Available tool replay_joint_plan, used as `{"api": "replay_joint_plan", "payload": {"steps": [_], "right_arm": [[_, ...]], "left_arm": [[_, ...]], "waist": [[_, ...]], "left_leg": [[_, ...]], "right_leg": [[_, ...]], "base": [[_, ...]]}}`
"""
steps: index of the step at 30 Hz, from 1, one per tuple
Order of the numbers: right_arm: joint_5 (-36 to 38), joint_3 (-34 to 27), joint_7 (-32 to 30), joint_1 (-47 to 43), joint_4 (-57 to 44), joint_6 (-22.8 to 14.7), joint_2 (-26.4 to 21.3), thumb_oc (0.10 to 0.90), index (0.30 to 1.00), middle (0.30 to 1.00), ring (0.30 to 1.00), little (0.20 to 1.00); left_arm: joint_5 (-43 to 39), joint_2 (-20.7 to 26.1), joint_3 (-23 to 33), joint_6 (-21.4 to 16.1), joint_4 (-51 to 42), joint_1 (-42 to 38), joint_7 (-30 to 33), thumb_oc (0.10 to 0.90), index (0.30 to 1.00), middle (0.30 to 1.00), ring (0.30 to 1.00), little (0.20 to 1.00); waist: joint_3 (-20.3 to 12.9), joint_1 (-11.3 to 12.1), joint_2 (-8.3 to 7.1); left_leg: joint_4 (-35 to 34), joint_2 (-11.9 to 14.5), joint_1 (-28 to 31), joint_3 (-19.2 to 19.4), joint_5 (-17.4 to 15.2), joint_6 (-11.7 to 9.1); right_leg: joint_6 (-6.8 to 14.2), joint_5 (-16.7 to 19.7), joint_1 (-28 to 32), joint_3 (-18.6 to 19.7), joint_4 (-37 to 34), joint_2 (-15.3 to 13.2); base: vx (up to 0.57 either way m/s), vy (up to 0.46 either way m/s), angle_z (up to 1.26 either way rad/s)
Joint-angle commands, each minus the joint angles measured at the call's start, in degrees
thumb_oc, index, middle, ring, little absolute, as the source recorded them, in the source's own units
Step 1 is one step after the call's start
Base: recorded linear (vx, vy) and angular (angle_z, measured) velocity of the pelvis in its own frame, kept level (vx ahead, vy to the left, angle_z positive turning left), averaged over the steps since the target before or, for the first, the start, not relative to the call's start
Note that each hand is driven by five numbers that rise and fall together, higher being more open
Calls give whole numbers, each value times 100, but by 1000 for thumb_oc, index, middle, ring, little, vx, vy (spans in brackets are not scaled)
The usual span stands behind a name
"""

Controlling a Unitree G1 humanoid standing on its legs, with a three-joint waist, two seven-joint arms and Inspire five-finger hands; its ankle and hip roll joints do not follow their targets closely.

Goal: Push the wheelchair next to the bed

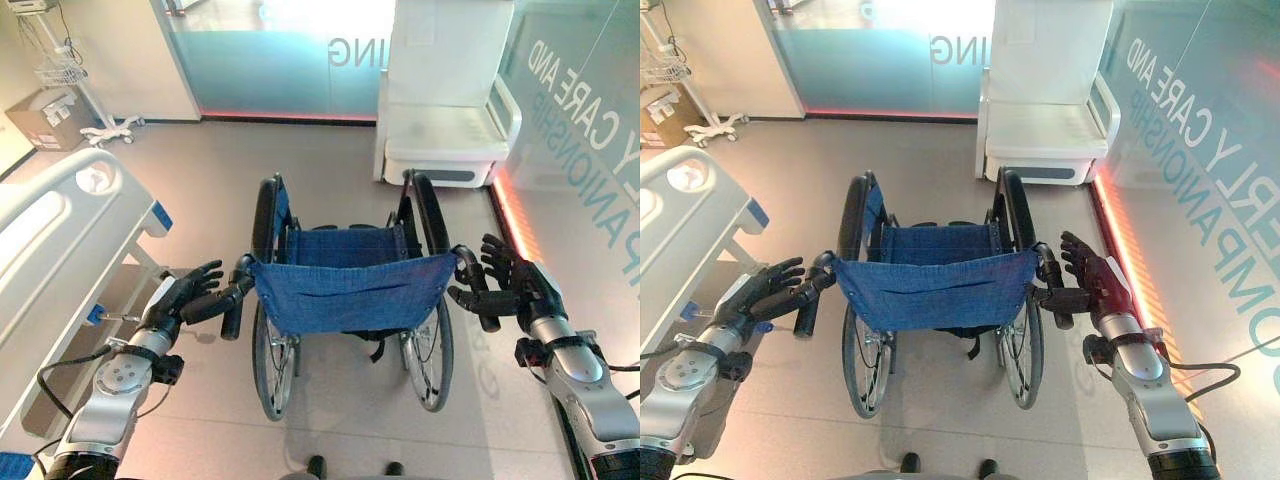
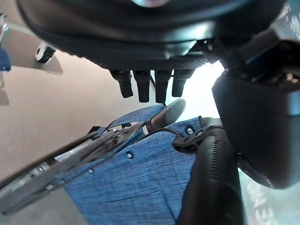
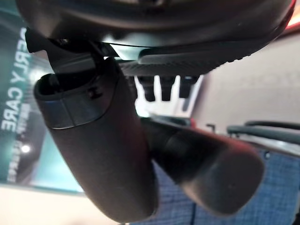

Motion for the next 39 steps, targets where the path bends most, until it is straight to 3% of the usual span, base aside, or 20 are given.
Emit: {"api": "replay_joint_plan", "payload": {"steps": [1, 10, 19, 27, 32, 39], "right_arm": [[30, -198, -49, -307, -539, -260, -590, 800, 900, 900, 900, 900], [-445, 69, 139, -292, -680, 149, -762, 800, 900, 900, 900, 900], [-399, 891, -70, -966, -261, 522, -984, 800, 900, 900, 900, 900], [-478, 1426, -277, -1605, 82, 1023, -987, 800, 900, 900, 900, 900], [-428, 1705, -342, -2031, 348, 1252, -969, 800, 900, 900, 900, 900], [-456, 2014, -503, -2430, 422, 1518, -1047, 800, 900, 900, 900, 900]], "left_arm": [[222, 649, 178, -25, -212, -79, -48, 800, 900, 900, 900, 900], [545, 781, -200, 234, -116, -223, -176, 800, 900, 900, 900, 900], [952, 1187, -1017, 1001, -105, -779, -679, 800, 900, 900, 900, 900], [1101, 1391, -1390, 1118, -38, -1353, -977, 800, 900, 900, 900, 900], [1068, 1502, -1665, 1286, -76, -1782, -1466, 800, 900, 900, 900, 900], [1535, 1949, -2088, 2091, -250, -2276, -2709, 800, 900, 900, 900, 900]], "waist": [[-213, -88, -126], [-213, -115, -147], [-232, -12, -139], [-257, 51, -154], [-273, 87, -160], [-295, 91, -106]], "left_leg": [[60, -256, 60, 298, -188, 96], [60, -272, 60, 304, -184, 107], [60, -295, 70, 254, -171, 113], [60, -308, 58, 211, -163, 105], [60, -316, 72, 186, -173, 105], [60, -328, 90, 190, -180, 104]], "right_leg": [[211, 156, 36, 113, 82, -142], [248, 183, 13, 120, 86, -148], [267, 207, 52, 67, 56, -151], [257, 198, 70, 27, 45, -150], [251, 192, 93, -3, 45, -147], [265, 182, 109, 14, 43, -141]], "base": [[0, 0, 0], [0, 0, 0], [0, 0, 0], [0, 0, 0], [0, 0, 0], [0, 0, 0]]}}
